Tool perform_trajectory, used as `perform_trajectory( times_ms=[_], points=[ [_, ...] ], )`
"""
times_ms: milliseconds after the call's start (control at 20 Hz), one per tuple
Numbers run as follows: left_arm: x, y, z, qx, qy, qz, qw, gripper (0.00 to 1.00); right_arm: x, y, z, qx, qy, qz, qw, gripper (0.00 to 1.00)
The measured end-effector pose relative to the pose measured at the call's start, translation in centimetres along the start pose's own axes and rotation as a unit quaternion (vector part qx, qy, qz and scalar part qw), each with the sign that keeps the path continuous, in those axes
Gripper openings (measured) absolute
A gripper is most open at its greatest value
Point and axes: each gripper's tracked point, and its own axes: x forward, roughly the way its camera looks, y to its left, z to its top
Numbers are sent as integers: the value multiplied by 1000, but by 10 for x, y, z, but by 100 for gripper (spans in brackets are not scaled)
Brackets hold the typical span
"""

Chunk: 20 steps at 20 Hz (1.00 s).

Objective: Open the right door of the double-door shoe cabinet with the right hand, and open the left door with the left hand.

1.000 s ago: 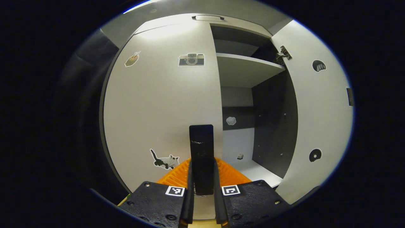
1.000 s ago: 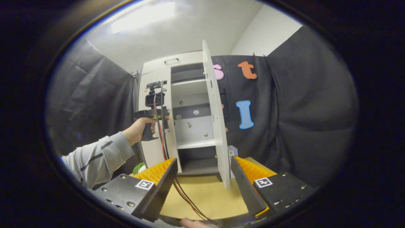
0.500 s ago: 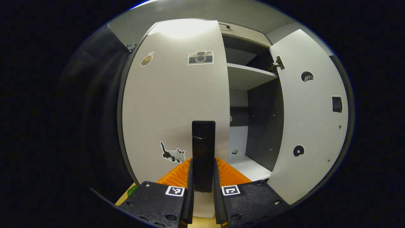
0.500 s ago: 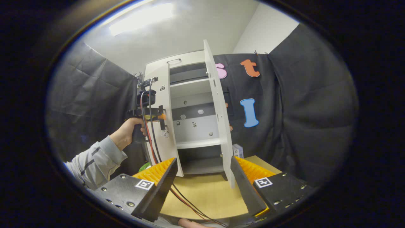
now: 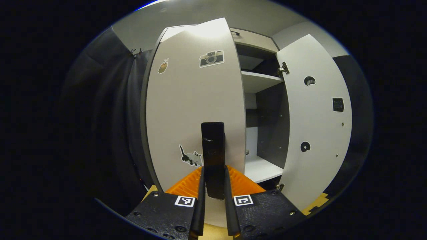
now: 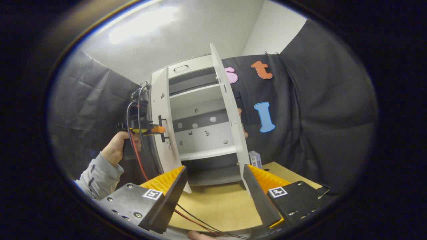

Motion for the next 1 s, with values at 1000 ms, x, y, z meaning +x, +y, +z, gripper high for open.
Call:
perform_trajectory(
  times_ms=[1000],
  points=[
    [-14,28,-5,-2,-21,-16,1000,12,22,40,-32,-57,29,2,998,96]
  ],
)
